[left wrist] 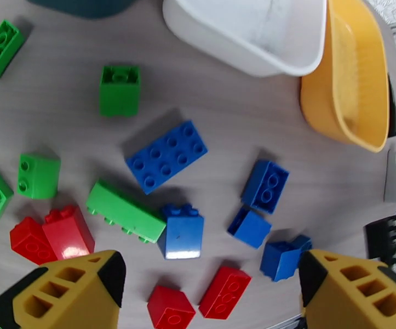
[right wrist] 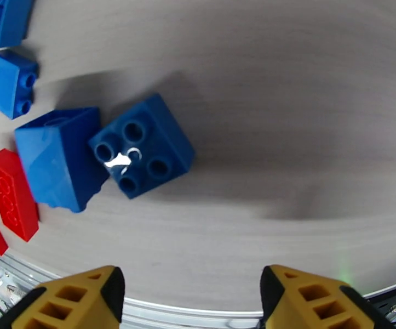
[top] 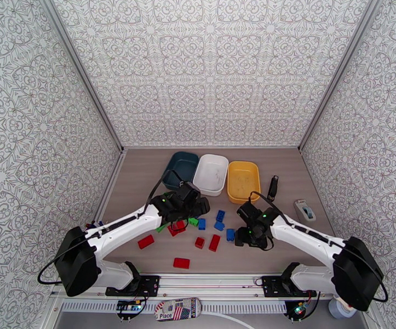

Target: Sort the legos into containers by color

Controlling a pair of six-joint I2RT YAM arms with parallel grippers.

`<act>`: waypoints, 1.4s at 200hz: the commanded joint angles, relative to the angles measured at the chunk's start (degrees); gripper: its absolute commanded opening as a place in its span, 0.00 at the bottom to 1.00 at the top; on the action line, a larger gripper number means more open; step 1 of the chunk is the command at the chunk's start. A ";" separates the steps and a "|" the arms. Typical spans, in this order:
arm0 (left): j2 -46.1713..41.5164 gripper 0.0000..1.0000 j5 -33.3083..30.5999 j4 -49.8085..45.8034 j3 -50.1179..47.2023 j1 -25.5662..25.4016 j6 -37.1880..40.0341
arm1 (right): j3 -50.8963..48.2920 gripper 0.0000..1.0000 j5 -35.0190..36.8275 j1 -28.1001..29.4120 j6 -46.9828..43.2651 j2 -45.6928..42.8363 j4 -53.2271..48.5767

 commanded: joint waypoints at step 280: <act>-6.26 0.89 -1.78 -2.02 -3.81 3.45 -2.94 | 16.49 0.57 5.28 -1.07 -4.11 23.11 6.97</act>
